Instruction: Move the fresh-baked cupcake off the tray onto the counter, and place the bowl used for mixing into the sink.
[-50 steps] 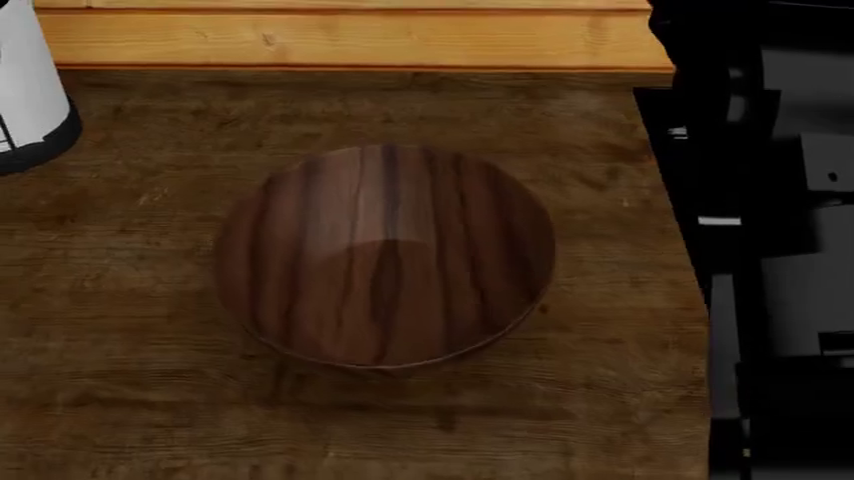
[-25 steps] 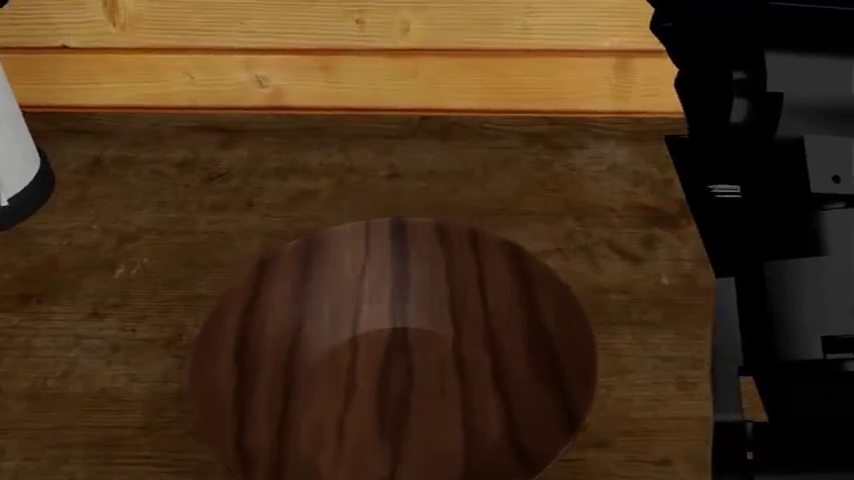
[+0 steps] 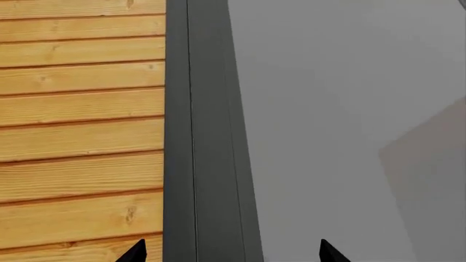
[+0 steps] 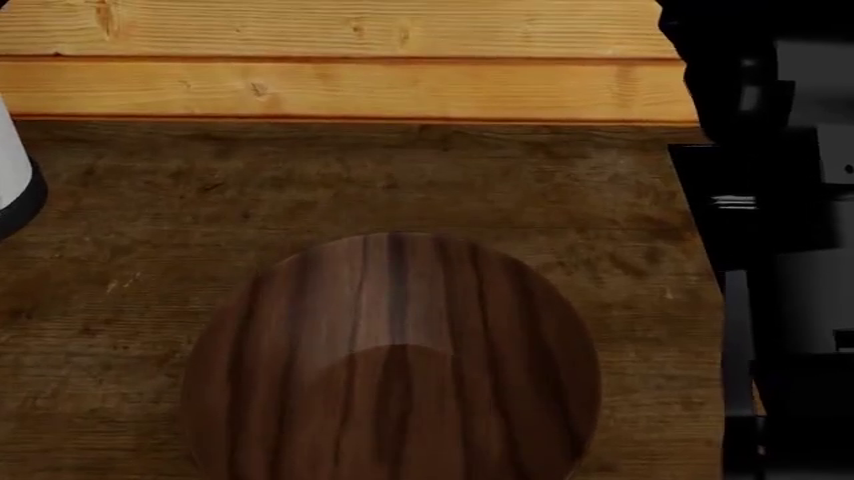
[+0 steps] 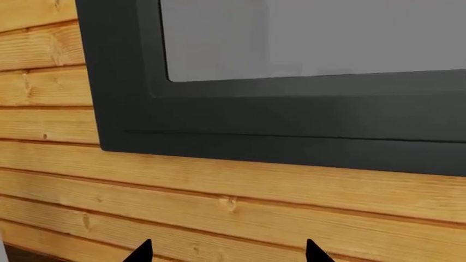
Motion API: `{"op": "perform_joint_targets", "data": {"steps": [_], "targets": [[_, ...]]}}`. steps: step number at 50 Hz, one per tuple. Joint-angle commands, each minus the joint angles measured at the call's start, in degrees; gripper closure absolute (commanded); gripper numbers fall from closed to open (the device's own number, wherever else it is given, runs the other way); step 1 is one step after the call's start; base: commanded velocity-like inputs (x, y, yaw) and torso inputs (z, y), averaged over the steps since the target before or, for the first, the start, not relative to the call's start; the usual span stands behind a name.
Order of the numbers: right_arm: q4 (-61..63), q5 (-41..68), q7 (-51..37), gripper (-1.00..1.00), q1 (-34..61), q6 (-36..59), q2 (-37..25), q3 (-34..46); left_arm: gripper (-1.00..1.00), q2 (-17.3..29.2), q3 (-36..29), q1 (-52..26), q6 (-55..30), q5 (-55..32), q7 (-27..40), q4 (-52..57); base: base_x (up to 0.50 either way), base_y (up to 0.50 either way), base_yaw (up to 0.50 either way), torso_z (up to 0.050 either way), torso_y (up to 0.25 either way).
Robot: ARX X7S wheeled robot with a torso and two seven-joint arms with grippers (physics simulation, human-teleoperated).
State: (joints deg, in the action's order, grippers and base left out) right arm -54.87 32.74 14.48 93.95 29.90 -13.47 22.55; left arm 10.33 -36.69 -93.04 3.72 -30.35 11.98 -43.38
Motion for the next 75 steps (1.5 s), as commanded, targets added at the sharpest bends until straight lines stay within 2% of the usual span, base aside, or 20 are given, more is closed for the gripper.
{"op": "perform_joint_targets", "data": {"steps": [1,3,17,28,42,52,55,57,61,68,75], "targets": [[6.51,3.20,-3.34,-1.00,-1.58,6.81,-1.73,-2.10,-1.00,0.04,-0.16,0.05,0.14,0.05,0.00,-0.03,0.00,0.00,0.00,0.000,0.000],[9.54,3.23,-3.35,-1.00,-2.07,9.80,-2.55,-0.82,-1.00,0.10,-0.13,0.11,-0.02,-0.05,0.08,0.15,0.00,0.00,0.00,0.000,0.000],[23.02,10.99,-10.11,-1.00,-5.02,24.36,-5.32,-4.98,-1.00,-0.04,-0.17,0.01,0.15,-0.34,-0.34,-0.01,0.00,0.00,0.00,0.000,0.000],[26.92,12.89,-12.50,-1.00,-5.13,29.45,-6.92,-5.45,-1.00,-0.04,0.19,0.30,-0.40,-1.94,-1.81,1.29,0.00,0.00,0.00,0.000,0.000],[33.36,21.45,-15.47,-1.00,-5.44,45.40,-8.27,-7.29,-1.00,-0.16,0.15,-0.12,0.34,-1.62,-1.71,0.32,0.00,0.00,0.00,0.000,0.000],[34.57,32.77,-31.90,-1.00,-8.75,58.47,-6.22,-22.68,-1.00,-0.15,0.18,0.19,0.37,-1.92,-1.81,0.30,0.00,0.00,0.00,0.000,0.000],[34.29,34.91,-34.43,-1.00,-8.65,59.41,-6.32,-22.23,-1.00,-0.24,0.00,0.04,-0.07,-1.94,-1.85,0.20,0.00,0.00,0.00,0.000,0.000],[33.06,41.78,-40.14,-1.00,-9.18,59.87,-7.15,-22.01,-1.00,-0.17,0.00,0.18,-0.01,-1.88,-1.68,0.08,0.00,0.00,0.00,0.000,0.000],[32.46,49.16,-45.63,-1.00,-10.01,59.78,-8.67,-20.19,-1.00,-0.32,-0.07,-0.02,0.00,-1.90,-1.88,-0.21,0.00,0.00,0.00,0.000,0.000],[30.33,56.05,-48.65,-1.00,-10.22,58.71,-10.30,-15.75,-1.00,-0.35,-0.08,-0.06,-0.19,-2.18,-2.08,-0.13,0.00,0.00,0.00,0.000,0.000],[28.04,67.65,-57.54,-1.00,-12.14,59.15,-11.31,-13.82,-1.00,-0.41,0.14,0.04,0.04,-2.48,-2.12,-0.29,0.00,0.00,0.00,0.000,0.000]]}}
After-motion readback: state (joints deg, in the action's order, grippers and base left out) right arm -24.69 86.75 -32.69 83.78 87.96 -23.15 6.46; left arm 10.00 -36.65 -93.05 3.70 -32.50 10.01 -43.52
